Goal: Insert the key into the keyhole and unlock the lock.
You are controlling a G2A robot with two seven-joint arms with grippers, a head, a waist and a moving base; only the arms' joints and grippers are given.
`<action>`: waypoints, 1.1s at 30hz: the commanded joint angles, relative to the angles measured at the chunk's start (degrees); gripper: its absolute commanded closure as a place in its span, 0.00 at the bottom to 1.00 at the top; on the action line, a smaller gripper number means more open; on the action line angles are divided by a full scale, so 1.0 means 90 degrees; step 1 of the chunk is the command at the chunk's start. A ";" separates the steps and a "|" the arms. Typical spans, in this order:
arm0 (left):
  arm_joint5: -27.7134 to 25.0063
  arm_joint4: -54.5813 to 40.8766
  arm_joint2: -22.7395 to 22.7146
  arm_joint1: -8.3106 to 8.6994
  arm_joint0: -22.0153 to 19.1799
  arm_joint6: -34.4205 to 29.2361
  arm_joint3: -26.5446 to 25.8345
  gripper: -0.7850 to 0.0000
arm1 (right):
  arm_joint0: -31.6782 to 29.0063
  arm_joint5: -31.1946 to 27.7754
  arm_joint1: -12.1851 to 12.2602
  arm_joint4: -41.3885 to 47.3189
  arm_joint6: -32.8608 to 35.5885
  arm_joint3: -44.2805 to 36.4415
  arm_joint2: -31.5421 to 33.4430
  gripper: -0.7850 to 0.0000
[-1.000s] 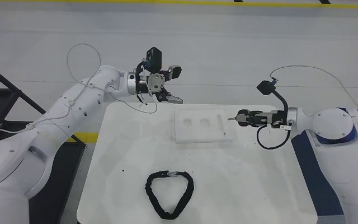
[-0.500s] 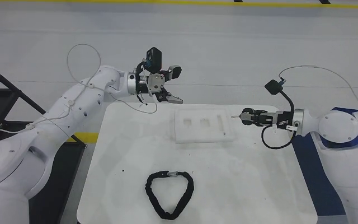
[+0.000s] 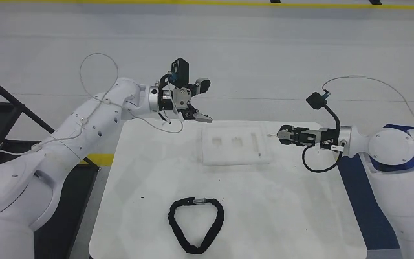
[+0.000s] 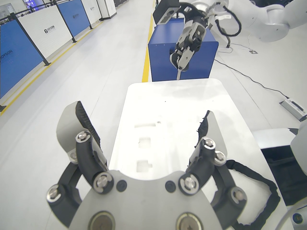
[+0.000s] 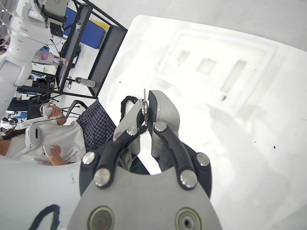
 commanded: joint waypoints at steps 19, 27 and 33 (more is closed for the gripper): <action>-0.0214 0.1353 -0.0107 0.0244 0.1651 -0.0351 -0.0705 0.00 | 0.0000 0.0000 0.0000 0.0000 0.0000 0.0000 0.0000 1.00; -0.0214 0.2194 -0.0215 0.0360 0.2206 -0.0184 -0.0839 0.00 | 0.0000 0.0000 0.0000 0.0000 0.0000 0.0000 0.0000 1.00; -0.0214 0.2289 -0.0194 0.0417 0.2555 -0.0316 -0.0758 0.00 | 0.0000 0.0000 0.0000 0.0000 0.0000 0.0000 0.0000 1.00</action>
